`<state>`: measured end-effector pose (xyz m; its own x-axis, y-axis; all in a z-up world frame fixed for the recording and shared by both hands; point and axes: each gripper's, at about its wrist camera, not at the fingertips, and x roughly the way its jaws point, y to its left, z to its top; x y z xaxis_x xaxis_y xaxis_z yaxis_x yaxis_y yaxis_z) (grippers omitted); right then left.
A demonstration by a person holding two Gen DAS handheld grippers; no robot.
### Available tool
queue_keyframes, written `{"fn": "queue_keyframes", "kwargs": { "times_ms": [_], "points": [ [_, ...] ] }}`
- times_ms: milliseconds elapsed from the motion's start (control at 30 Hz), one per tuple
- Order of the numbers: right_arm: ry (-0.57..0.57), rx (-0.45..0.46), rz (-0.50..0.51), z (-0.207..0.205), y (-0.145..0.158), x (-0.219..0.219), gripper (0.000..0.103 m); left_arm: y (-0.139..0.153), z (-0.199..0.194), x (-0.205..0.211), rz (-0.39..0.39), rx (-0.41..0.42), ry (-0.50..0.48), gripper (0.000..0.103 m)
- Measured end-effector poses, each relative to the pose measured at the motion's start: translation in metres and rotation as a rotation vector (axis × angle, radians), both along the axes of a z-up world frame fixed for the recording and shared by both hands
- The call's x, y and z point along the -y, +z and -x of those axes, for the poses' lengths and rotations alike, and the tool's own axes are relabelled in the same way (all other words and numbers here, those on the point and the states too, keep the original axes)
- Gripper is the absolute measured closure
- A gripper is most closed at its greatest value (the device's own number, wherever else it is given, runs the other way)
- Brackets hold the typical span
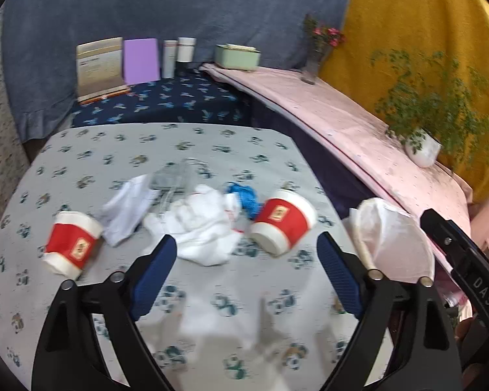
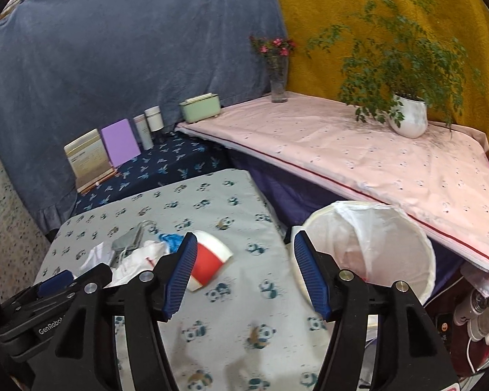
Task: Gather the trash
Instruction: 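Move both tools back over the table toward the red-and-white cups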
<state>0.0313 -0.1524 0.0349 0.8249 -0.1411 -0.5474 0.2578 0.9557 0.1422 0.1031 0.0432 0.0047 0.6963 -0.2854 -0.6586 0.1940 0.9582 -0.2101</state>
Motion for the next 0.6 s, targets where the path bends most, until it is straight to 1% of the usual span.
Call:
{"fn": "queue_keyframes", "kwargs": {
  "times_ms": [100,267,367,600],
  "points": [
    [0.032,-0.005,0.006,-0.003,-0.001,-0.020,0.041,-0.004,0.001,-0.025,-0.013,0.001,0.047,0.014],
    [0.080,-0.024,0.008,-0.009,-0.006,-0.050,0.041,-0.014,0.000,-0.068,-0.028,-0.019,0.131,0.008],
    [0.105,-0.036,0.008,-0.012,-0.011,-0.067,0.041,-0.022,-0.001,-0.093,-0.039,-0.039,0.178,0.007],
    [0.158,-0.075,0.000,-0.025,-0.027,-0.103,0.040,-0.043,-0.007,-0.132,-0.077,-0.091,0.230,0.007]
  ]
}}
